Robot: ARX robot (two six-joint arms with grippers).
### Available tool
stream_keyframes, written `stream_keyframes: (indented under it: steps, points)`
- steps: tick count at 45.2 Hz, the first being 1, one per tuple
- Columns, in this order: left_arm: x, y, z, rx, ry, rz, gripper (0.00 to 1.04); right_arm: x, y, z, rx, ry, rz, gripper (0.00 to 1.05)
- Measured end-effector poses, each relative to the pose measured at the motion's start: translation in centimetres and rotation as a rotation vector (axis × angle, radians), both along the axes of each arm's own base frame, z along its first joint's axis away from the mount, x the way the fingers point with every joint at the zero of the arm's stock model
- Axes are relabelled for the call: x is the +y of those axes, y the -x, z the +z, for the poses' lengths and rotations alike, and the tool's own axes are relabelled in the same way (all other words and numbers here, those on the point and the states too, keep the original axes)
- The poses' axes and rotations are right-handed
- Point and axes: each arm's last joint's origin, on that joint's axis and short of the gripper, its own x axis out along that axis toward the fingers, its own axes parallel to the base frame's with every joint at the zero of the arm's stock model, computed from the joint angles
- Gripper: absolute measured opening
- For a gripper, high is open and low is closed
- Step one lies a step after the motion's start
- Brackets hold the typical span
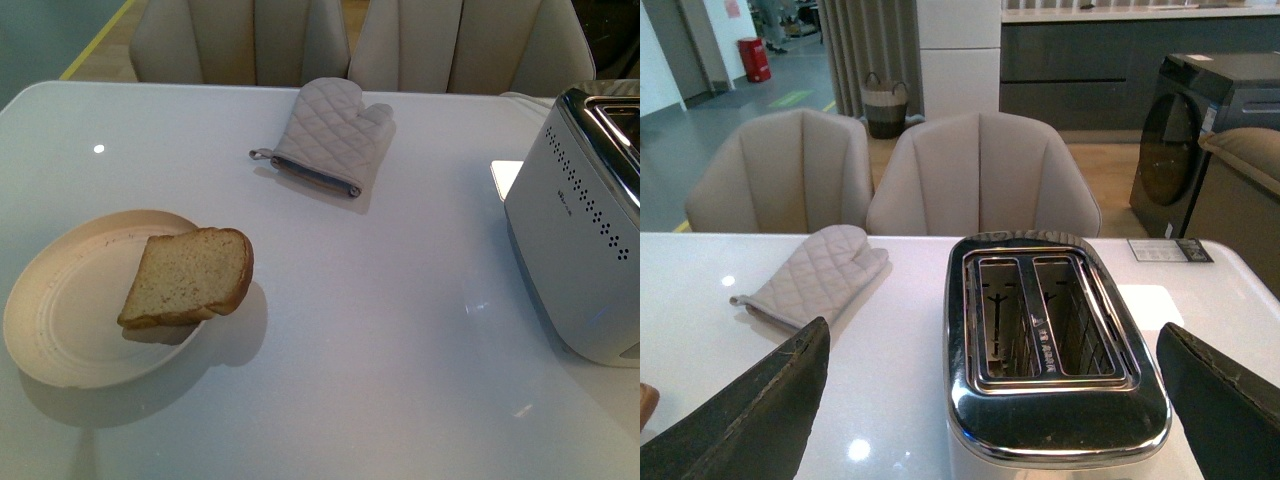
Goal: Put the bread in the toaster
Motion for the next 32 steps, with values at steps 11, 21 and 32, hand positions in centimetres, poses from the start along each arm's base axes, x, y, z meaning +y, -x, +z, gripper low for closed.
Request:
stream_keyframes:
  steps: [11, 21, 32]
  points:
    - [1.9, -1.7, -7.8, 0.231, -0.104, 0.007, 0.98, 0.0, 0.0, 0.0, 0.000, 0.000, 0.000, 0.96]
    - [2.2, -2.1, -12.1, 0.349, -0.173, -0.014, 0.98, 0.0, 0.0, 0.0, 0.000, 0.000, 0.000, 0.96]
    - [1.3, -3.4, -14.2, 0.395, -0.240, -0.062, 0.91, 0.0, 0.0, 0.0, 0.000, 0.000, 0.000, 0.96]
